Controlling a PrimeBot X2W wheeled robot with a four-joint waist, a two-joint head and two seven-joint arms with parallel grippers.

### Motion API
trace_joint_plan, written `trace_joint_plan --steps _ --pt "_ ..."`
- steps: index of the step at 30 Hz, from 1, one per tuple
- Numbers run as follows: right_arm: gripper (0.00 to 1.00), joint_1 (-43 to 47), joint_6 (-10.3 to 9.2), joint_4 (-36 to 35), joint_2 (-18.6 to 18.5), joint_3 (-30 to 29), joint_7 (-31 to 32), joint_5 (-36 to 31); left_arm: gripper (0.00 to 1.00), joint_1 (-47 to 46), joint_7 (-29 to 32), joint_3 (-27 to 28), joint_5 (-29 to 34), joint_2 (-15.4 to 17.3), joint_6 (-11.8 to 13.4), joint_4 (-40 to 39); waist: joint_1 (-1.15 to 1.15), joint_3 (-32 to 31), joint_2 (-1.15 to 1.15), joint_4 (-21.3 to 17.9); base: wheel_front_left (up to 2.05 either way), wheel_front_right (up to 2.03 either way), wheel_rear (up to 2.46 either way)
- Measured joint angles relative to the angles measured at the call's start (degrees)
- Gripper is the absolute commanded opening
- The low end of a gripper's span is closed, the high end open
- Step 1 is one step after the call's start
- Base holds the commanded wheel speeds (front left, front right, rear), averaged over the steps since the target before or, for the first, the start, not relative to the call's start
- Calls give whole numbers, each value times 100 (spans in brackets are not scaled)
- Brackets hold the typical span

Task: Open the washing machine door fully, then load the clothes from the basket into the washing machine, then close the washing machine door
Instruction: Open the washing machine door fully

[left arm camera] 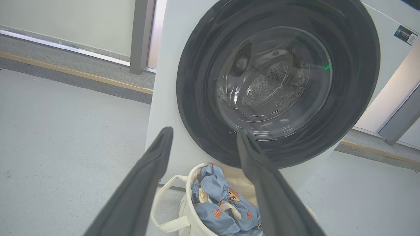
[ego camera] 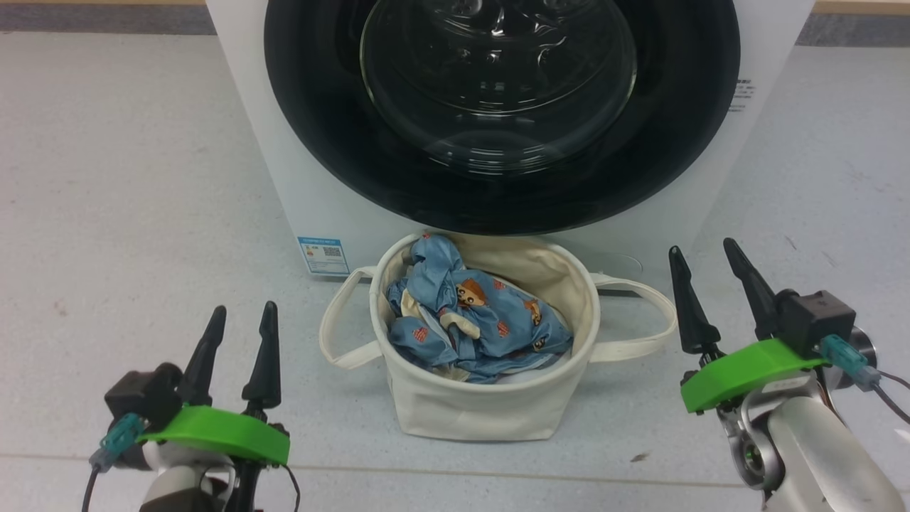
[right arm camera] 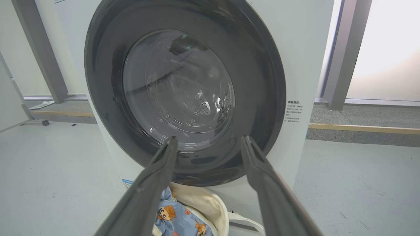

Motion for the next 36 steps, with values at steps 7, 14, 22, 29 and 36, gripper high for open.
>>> trace_joint_plan --steps 7,14,22,29,36 --pt "100 5 0 3 22 2 0 0 100 -10 0 -74 0 8 -3 53 -1 -16 0 1 100 76 -177" --pt "100 4 0 9 32 1 0 7 100 -13 0 -294 41 12 -3 121 0 -16 0 -17 130 112 -243" --pt "100 4 0 29 32 2 0 19 100 -13 0 -396 37 25 -4 154 -1 -28 0 -40 123 123 -246" --pt "100 7 0 32 26 2 0 52 100 -12 0 -531 -114 34 -4 155 0 -58 0 -41 110 113 -223" --pt "100 25 0 47 5 -9 0 74 100 -9 0 -665 -165 82 -4 152 0 -78 0 -41 60 60 -120"
